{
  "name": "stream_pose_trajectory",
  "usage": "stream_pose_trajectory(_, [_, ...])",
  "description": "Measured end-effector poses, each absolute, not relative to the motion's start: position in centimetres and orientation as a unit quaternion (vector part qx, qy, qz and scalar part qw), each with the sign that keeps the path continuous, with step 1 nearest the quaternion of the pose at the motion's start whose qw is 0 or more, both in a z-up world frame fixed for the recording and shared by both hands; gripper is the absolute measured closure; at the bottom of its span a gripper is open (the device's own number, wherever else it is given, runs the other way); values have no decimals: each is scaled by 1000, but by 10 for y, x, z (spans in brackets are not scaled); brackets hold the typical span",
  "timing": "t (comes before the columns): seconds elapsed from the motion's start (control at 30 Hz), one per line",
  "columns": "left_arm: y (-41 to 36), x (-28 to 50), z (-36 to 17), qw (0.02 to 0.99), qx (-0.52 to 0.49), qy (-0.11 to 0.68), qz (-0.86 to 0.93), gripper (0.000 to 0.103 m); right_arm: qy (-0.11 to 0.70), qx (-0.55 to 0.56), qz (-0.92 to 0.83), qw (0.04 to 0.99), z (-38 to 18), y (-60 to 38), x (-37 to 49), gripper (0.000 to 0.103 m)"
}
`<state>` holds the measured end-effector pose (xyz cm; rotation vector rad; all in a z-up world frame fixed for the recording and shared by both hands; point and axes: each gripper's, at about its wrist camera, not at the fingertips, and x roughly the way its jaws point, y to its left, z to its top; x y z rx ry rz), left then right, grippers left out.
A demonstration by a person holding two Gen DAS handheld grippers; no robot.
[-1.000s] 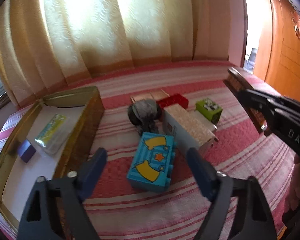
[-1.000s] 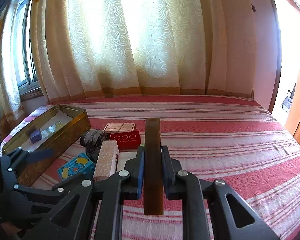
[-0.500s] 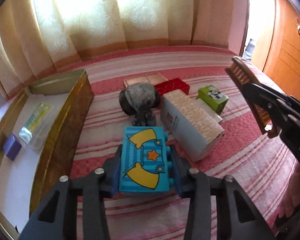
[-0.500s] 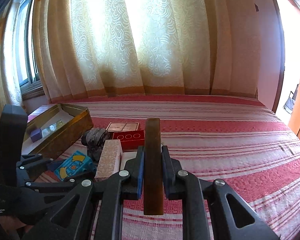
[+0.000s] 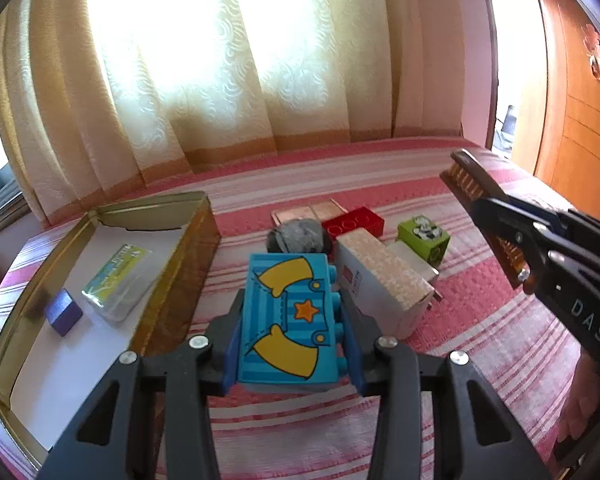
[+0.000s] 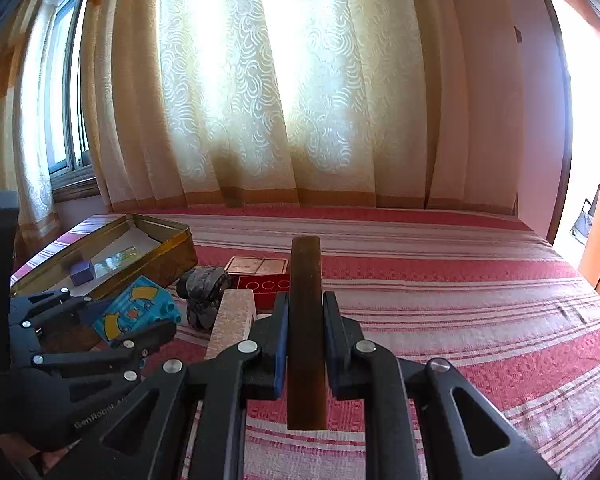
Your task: Organize rigid objects
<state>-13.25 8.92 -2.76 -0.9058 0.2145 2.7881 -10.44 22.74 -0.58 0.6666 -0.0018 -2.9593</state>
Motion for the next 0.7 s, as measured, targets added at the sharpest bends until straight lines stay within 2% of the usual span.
stream_pose_trajectory(0.7, [66, -115, -16, 65, -238, 28, 969, 62, 1, 183, -981, 66, -1, 226, -90, 86])
